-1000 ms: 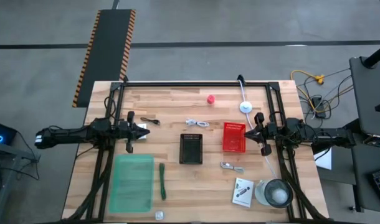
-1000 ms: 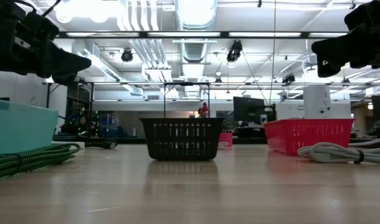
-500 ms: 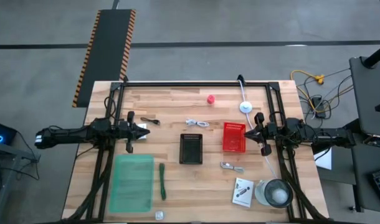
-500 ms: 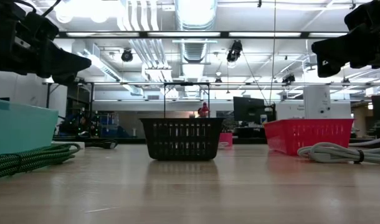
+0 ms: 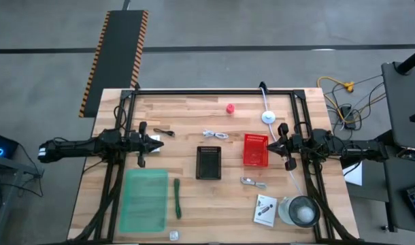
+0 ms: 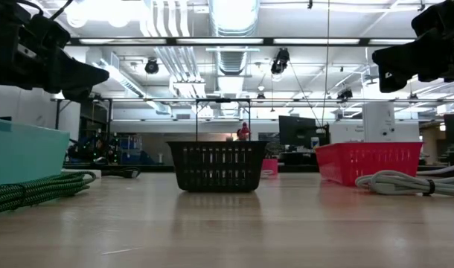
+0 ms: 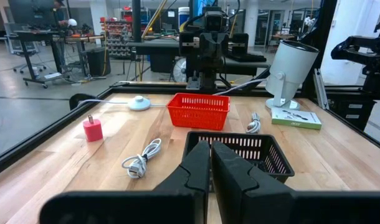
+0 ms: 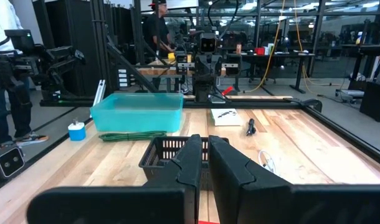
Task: Pick and place items into bin
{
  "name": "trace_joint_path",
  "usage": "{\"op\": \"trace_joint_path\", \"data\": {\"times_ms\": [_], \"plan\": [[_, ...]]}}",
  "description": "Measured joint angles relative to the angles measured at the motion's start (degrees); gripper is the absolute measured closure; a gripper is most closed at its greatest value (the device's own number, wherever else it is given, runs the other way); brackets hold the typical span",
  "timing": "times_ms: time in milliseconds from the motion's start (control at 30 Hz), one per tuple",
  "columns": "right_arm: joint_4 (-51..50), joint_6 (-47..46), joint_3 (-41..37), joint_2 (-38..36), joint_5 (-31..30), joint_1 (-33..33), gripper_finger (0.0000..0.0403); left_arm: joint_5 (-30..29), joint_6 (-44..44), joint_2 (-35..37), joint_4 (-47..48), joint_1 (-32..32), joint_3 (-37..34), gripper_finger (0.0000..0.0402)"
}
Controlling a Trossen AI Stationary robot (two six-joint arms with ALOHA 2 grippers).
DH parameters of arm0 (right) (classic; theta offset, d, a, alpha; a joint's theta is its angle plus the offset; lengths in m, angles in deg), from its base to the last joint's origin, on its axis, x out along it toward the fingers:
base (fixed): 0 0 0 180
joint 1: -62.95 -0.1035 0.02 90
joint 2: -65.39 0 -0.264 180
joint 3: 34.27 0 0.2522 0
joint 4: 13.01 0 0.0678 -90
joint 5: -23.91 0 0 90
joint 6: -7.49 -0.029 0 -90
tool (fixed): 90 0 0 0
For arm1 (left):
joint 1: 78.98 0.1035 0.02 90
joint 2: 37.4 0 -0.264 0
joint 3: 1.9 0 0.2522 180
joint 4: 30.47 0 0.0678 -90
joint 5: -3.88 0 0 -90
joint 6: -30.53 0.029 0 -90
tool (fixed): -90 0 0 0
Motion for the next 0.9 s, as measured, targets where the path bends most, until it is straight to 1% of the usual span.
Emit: {"op": "trace_joint_path", "data": {"times_ms": [900], "plan": [[0.7,0.0,0.0,0.0,0.0,0.0,0.0385,0.0,0.0,0.0,-1.1,0.0,0.0,0.0402]]}}
